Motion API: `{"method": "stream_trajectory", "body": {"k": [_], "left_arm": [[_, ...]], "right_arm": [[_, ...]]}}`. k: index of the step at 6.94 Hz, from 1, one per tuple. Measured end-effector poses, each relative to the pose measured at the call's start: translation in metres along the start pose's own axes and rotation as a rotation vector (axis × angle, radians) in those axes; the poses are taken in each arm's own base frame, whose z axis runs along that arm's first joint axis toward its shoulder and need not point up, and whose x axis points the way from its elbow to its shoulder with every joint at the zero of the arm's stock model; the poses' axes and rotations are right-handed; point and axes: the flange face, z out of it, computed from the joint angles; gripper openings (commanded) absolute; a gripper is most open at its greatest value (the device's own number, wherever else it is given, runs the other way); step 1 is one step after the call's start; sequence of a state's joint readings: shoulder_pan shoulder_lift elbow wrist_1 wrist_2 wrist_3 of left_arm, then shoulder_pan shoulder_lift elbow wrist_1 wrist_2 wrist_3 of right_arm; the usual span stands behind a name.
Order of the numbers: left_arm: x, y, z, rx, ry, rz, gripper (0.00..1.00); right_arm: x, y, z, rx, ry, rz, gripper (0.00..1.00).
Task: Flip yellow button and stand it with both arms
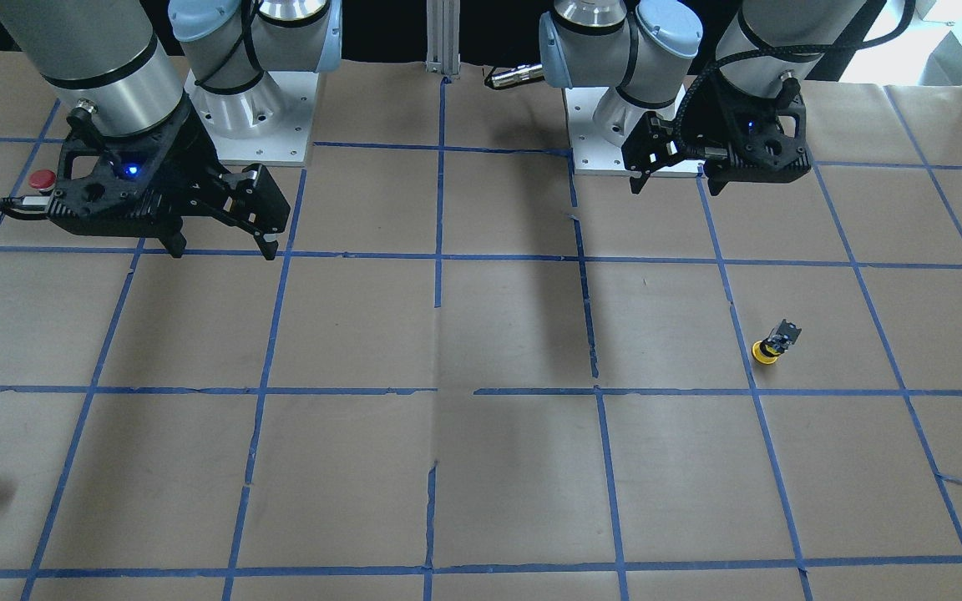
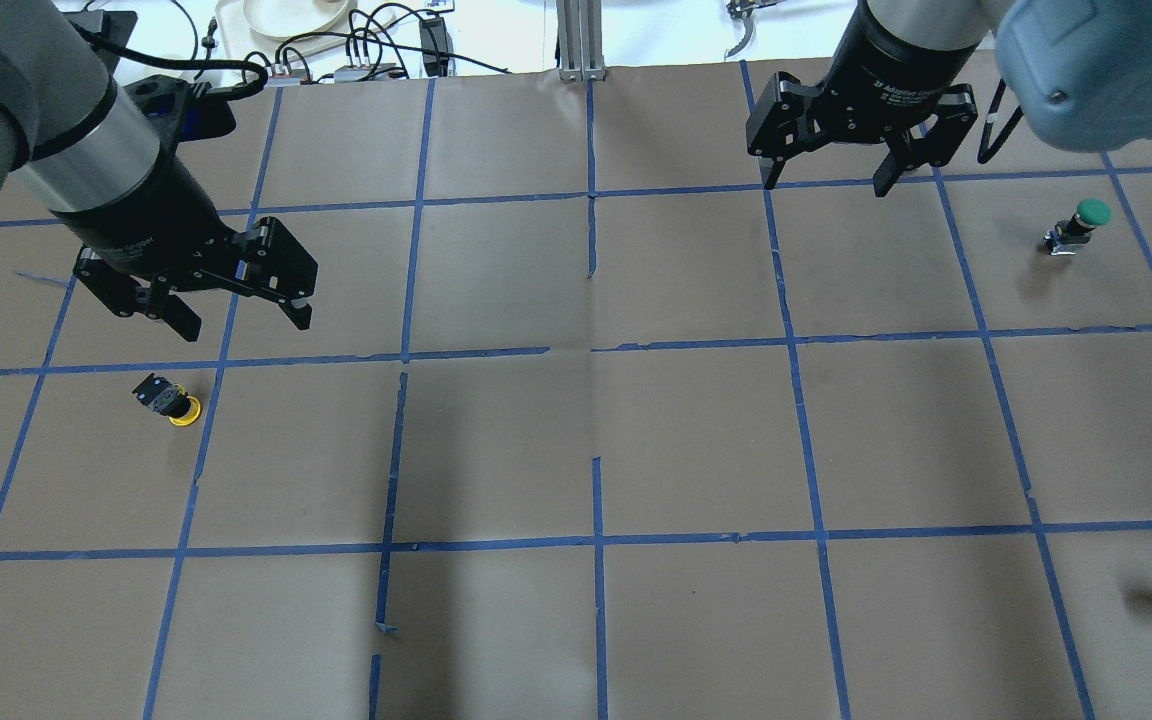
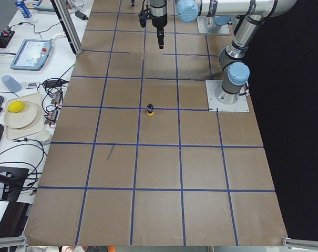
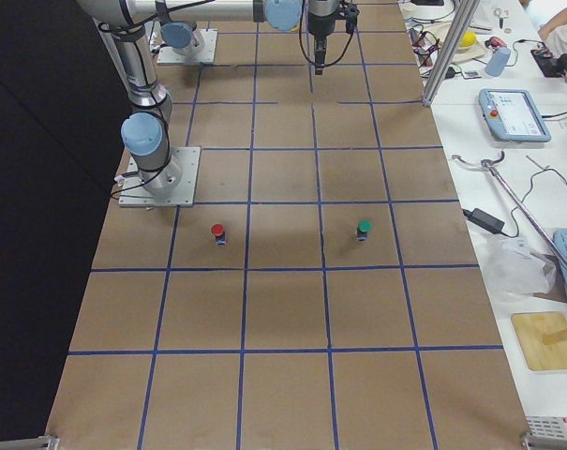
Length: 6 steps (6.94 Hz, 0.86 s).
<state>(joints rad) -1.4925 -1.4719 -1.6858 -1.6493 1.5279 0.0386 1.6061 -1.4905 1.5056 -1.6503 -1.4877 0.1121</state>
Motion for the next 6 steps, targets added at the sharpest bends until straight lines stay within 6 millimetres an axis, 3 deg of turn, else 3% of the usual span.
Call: {"method": "stream_trajectory", "body": {"k": [6], "left_arm": [[0.0001, 0.0039, -0.0054, 0.012, -0.008, 0.002, 1.00]], "right_arm": [[0.0009, 0.0023, -0.0012, 0.001, 0.011, -0.006, 1.00]]}}
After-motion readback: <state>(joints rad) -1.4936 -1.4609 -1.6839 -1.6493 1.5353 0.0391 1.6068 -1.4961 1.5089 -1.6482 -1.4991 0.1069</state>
